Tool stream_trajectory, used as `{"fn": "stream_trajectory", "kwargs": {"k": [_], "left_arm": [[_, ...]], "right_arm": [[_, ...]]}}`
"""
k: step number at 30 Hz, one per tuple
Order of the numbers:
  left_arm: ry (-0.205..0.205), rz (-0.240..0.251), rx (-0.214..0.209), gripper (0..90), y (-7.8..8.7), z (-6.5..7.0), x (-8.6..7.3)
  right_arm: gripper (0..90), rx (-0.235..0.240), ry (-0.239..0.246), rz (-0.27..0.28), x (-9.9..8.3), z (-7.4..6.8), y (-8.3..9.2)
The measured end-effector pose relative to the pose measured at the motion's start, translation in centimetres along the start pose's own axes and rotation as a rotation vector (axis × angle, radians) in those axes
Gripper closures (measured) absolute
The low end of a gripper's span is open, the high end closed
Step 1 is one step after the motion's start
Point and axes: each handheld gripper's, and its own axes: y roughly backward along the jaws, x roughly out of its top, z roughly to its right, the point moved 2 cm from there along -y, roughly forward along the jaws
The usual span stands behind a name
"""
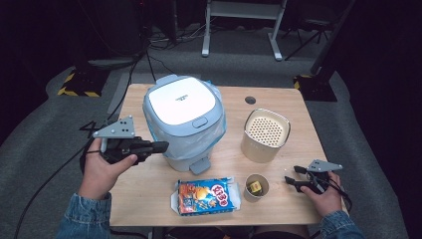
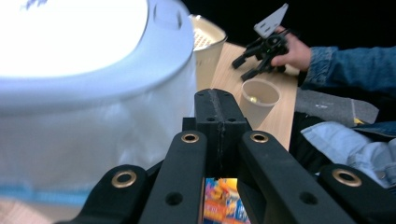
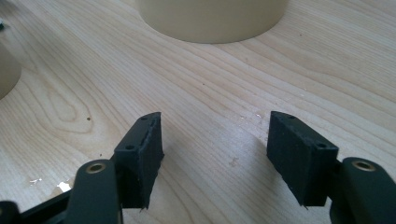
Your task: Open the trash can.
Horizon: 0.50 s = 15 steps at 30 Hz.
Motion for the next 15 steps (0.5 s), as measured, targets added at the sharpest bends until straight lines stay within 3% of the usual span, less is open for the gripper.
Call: {"fn": "stream_trajectory", "kwargs": {"k": [5, 11, 15], "left_arm": [[0.0, 0.028, -0.01, 90.0, -0.7, -0.1, 1.7], [-0.023, 0.023, -0.021, 90.0, -2.4, 0.1, 3.6], [-0.02, 0.018, -0.017, 90.0, -3.6, -0.6, 4.3]], "right_arm": [[37.5, 0.001, 0.002, 0.0, 0.0, 0.0, 0.0], [37.5, 0.002, 0.001, 0.0, 0.0, 0.0, 0.0], [37.5, 0.002, 0.001, 0.0, 0.0, 0.0, 0.0]]}}
